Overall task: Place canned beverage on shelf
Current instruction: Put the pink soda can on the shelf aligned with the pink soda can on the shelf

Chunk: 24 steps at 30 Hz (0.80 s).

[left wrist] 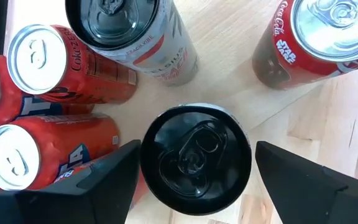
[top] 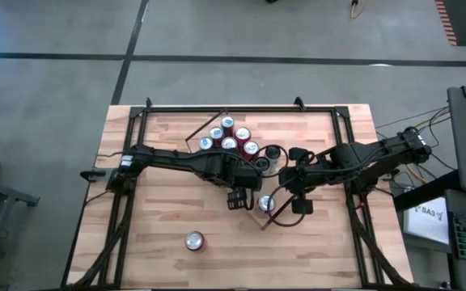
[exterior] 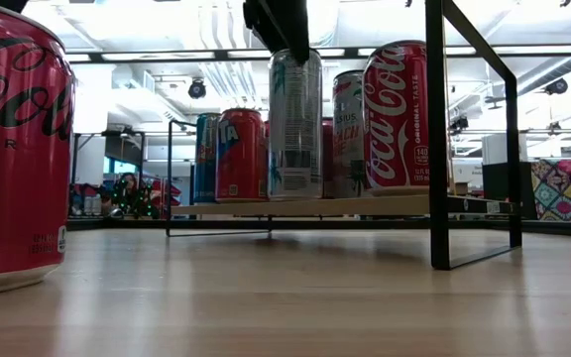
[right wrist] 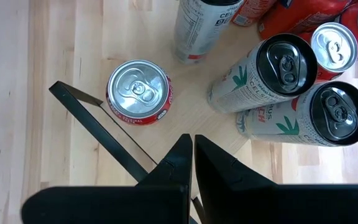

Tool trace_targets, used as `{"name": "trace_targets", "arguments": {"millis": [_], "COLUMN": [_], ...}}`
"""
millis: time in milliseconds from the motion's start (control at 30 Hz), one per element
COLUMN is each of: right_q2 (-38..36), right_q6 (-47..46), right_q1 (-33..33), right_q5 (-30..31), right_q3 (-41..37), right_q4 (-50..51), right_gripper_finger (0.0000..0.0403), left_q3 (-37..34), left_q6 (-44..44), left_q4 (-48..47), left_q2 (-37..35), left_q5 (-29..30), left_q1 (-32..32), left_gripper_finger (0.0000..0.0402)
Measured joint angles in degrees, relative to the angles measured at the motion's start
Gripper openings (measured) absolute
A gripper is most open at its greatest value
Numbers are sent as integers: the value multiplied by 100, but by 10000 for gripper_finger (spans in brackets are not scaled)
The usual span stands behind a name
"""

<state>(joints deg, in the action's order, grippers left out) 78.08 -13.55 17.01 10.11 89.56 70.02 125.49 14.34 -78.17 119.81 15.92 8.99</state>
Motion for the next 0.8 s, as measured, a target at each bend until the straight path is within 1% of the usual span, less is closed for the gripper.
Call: {"name": "trace_targets", "arguments": {"millis": [200,467,633,800], "right_q2": [0,0,0,0], "right_q6": [1,6,182,468], "right_q1": [1,-1,1,-1], "right_q5": [0,44,48,54], "right_q3": [4,4,-51,-201], "right_q4": [-2,-45,-397,-863], "right_gripper_finger": [9,9,9,9], "left_q3": [148,590,523,417], "left_q6": [-201,-692,-729,-679], "left_q4": [-26,-250,-335,-380], "left_q2": [-1,-100,-373,-795], "left_q5": [0,20,642,1121], "left_q1": [0,91,239,518], "left_gripper_finger": [299,300,300,300]}}
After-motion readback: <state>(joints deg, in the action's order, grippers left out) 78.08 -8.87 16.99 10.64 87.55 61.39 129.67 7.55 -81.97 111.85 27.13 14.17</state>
